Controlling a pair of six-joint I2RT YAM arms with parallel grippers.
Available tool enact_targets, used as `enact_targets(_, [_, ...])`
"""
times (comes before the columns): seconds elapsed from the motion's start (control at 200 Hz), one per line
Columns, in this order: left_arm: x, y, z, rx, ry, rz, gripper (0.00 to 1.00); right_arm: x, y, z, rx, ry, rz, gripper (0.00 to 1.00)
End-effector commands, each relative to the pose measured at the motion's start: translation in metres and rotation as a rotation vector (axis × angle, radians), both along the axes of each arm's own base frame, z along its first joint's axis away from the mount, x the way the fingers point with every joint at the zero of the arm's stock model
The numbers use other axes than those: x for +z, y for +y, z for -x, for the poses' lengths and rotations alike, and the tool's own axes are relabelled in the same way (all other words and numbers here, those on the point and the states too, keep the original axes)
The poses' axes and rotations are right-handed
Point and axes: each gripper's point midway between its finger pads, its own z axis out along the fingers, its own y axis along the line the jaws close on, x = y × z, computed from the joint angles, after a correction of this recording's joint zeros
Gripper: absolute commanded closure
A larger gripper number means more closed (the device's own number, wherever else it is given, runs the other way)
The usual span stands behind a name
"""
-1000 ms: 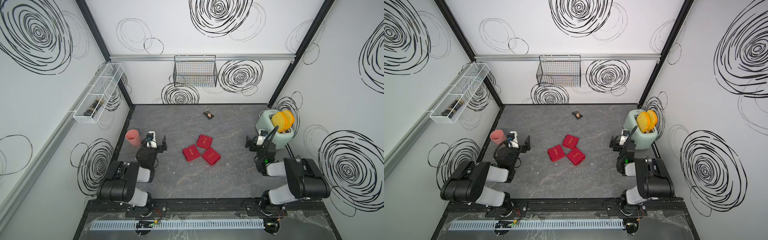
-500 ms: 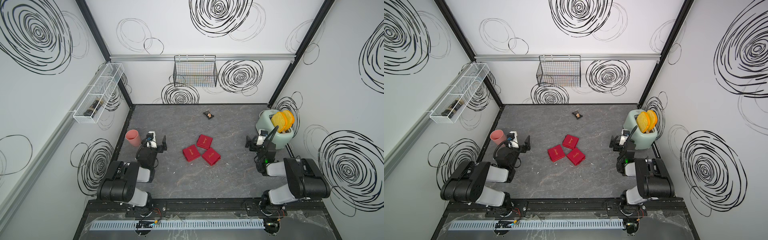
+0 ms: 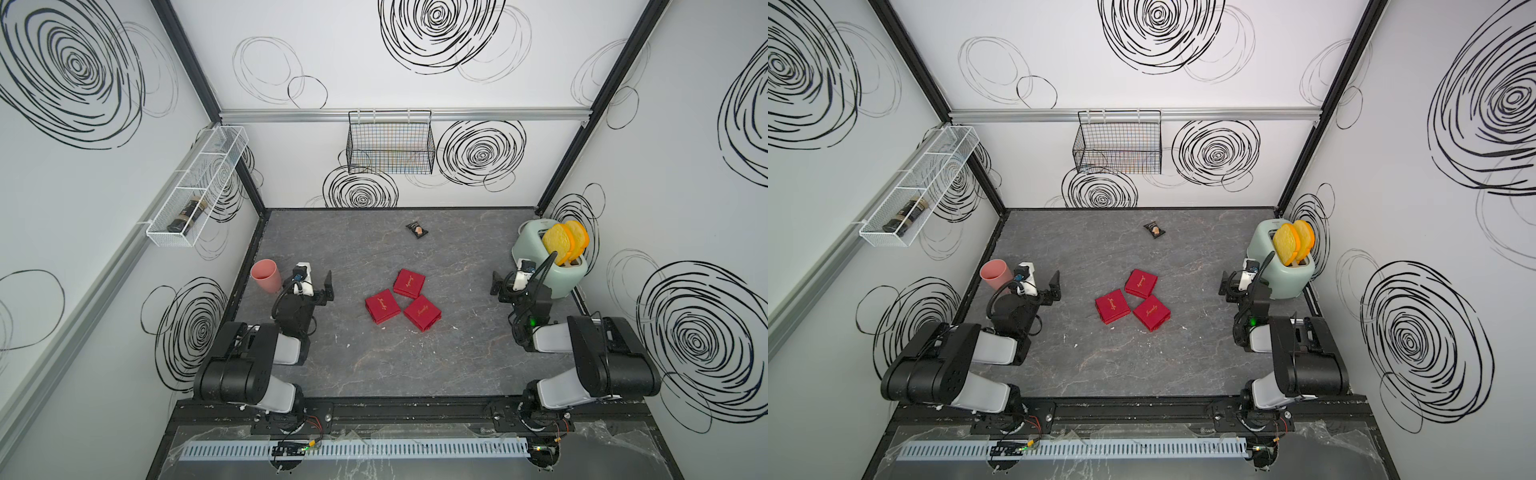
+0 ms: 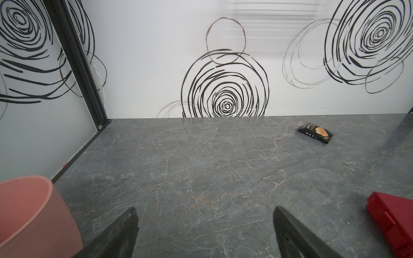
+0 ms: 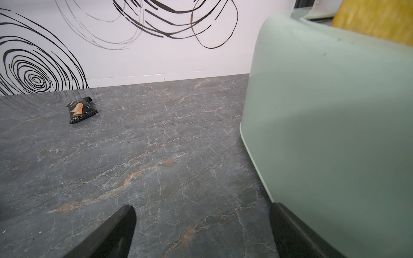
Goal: Take the necklace out of the lift-off lid jewelry box
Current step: Pick up the jewelry box from the center of the board.
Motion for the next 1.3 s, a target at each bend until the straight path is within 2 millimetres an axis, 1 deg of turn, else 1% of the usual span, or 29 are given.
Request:
enact_targets(0.0, [0.022,-0.001,-0.005,0.024,-0.067,-0.024,0.04,0.02,0.004,-0.006,0.009,-0.056,0.021,0.03])
enact_targets(0.05, [0.026,-0.003,-0.005,0.03,-0.061,-0.038,0.04,0.025,0.005,-0.006,0.01,-0.071,0.025,0.03])
enact_targets(0.065, [0.027,-0.004,-0.005,0.032,-0.055,-0.043,0.04,0.022,0.006,-0.005,0.014,-0.051,0.026,0.03])
enact_targets(0.085, [0.029,-0.005,-0.006,0.037,-0.05,-0.05,0.04,0.023,0.007,-0.006,0.018,-0.049,0.031,0.03])
enact_targets(0.145, [0.038,-0.009,-0.004,0.041,-0.055,-0.077,0.04,0.03,0.015,-0.009,0.059,-0.03,0.057,0.03])
enact_targets(0.2, [0.048,-0.018,-0.001,0.035,-0.069,-0.108,0.04,0.03,0.023,-0.015,0.079,0.041,0.053,0.03])
enact_targets(0.255, [0.055,-0.026,0.001,0.024,-0.062,-0.118,0.04,0.033,0.037,-0.02,0.109,0.099,0.055,0.03])
enact_targets(0.295, [0.062,-0.036,0.002,-0.01,-0.061,-0.102,0.04,0.033,0.051,-0.021,0.137,0.142,0.064,0.03])
enact_targets(0.365, [0.076,-0.061,0.005,-0.095,-0.065,-0.098,0.04,0.032,0.077,-0.02,0.196,0.229,0.094,0.03])
enact_targets(0.41, [0.081,-0.08,0.009,-0.151,-0.063,-0.108,0.04,0.03,0.095,-0.017,0.246,0.284,0.104,0.03])
enact_targets(0.505, [0.087,-0.12,0.021,-0.281,-0.055,-0.111,0.04,0.026,0.136,-0.002,0.383,0.377,0.131,0.03])
enact_targets(0.585, [0.086,-0.145,0.031,-0.37,-0.038,-0.09,0.04,0.024,0.171,0.016,0.519,0.426,0.152,0.03])
enact_targets(0.66, [0.083,-0.161,0.043,-0.454,-0.024,-0.049,0.04,0.019,0.2,0.035,0.639,0.466,0.163,0.03])
enact_targets(0.725, [0.079,-0.169,0.056,-0.509,-0.017,-0.01,0.04,0.012,0.223,0.051,0.728,0.505,0.185,0.03])
enact_targets(0.785, [0.075,-0.174,0.068,-0.55,-0.013,0.016,0.04,0.004,0.236,0.062,0.775,0.54,0.201,0.03])
enact_targets(0.895, [0.061,-0.176,0.083,-0.58,0.01,0.033,0.04,-0.007,0.255,0.077,0.847,0.585,0.218,0.03])
enact_targets(0.976, [0.053,-0.175,0.09,-0.587,0.019,0.023,0.04,-0.014,0.262,0.082,0.871,0.601,0.229,0.03])
enact_targets(1.086, [0.048,-0.176,0.095,-0.598,0.028,0.021,0.04,-0.022,0.265,0.084,0.866,0.63,0.252,0.03])
enact_targets(1.141, [0.049,-0.178,0.097,-0.608,0.023,0.024,0.04,-0.023,0.266,0.085,0.867,0.637,0.258,0.03])
enact_targets(1.296, [0.048,-0.183,0.098,-0.619,0.024,0.017,0.04,-0.032,0.272,0.093,0.894,0.676,0.271,0.03])
